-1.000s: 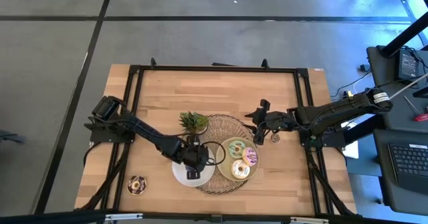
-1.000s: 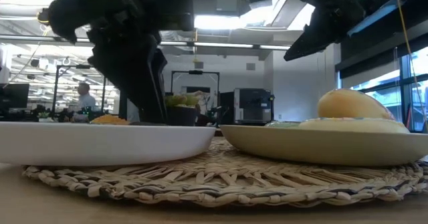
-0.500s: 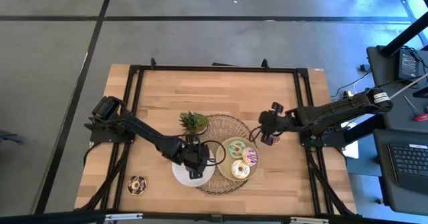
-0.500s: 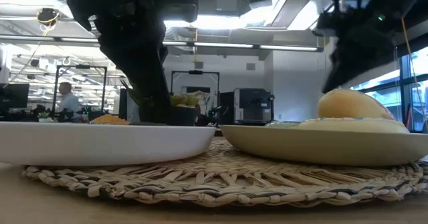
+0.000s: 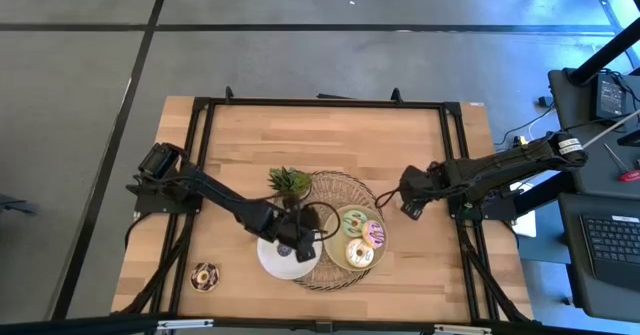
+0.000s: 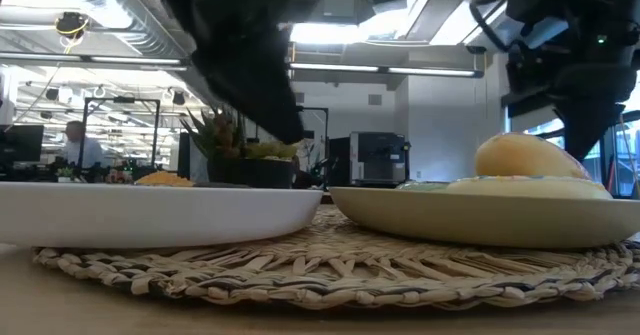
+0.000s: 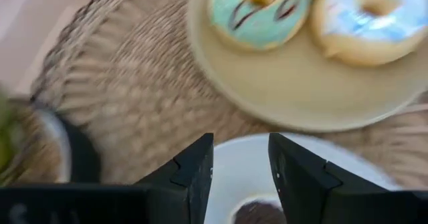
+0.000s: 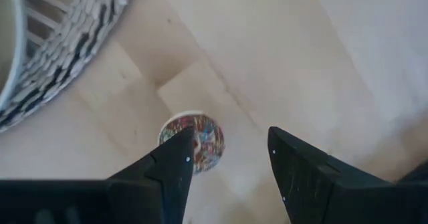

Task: Pick & Place donuts
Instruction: Put the small brown donut on the white plate

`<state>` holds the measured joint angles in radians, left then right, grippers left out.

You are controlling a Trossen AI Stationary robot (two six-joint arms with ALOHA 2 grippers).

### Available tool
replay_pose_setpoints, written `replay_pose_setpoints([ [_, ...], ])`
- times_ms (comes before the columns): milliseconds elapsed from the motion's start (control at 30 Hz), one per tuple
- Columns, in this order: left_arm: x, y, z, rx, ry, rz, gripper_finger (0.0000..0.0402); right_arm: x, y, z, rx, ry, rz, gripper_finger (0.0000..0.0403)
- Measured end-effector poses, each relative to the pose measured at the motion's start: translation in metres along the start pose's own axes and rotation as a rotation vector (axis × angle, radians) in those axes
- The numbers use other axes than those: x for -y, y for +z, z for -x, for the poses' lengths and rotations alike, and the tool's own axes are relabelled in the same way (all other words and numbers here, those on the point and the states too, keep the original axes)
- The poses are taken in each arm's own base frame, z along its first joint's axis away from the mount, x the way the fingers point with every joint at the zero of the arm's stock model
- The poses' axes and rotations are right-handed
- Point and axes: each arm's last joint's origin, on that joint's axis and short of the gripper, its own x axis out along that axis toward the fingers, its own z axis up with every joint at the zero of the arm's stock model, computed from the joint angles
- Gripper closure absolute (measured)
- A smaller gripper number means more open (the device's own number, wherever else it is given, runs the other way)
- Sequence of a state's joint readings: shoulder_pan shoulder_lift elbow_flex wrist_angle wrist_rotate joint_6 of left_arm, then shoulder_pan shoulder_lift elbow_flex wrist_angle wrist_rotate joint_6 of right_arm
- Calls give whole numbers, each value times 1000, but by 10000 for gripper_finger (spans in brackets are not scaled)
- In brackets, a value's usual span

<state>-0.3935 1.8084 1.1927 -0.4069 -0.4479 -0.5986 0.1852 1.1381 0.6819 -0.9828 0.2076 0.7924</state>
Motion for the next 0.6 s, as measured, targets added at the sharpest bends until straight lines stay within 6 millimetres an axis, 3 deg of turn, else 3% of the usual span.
replay_pose_setpoints([
  [233, 8, 9, 0, 51, -144, -43, 268, 0, -4, -4, -64, 33, -65, 211],
  [600, 13, 15, 2, 107, -206, -101, 264, 8, -25, -38, -142, 56, -64, 212],
])
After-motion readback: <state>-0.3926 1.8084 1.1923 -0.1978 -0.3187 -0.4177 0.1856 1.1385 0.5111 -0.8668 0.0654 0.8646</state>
